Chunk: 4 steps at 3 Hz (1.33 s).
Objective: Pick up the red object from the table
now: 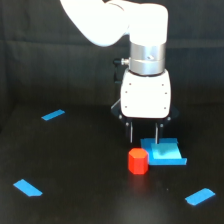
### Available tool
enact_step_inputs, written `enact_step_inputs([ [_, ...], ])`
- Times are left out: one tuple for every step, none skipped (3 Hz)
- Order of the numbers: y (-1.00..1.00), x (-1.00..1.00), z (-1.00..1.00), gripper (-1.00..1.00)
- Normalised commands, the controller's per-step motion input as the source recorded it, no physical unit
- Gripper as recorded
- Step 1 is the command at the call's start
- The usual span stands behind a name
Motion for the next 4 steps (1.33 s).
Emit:
enact_step_inputs([
  [-0.43, -0.21, -0.18, 0.92],
  [-0.49, -0.10, -0.16, 0.80],
  [-0.39, 0.02, -0.18, 0.59],
  [-0.14, -0.11, -0.17, -0.24],
])
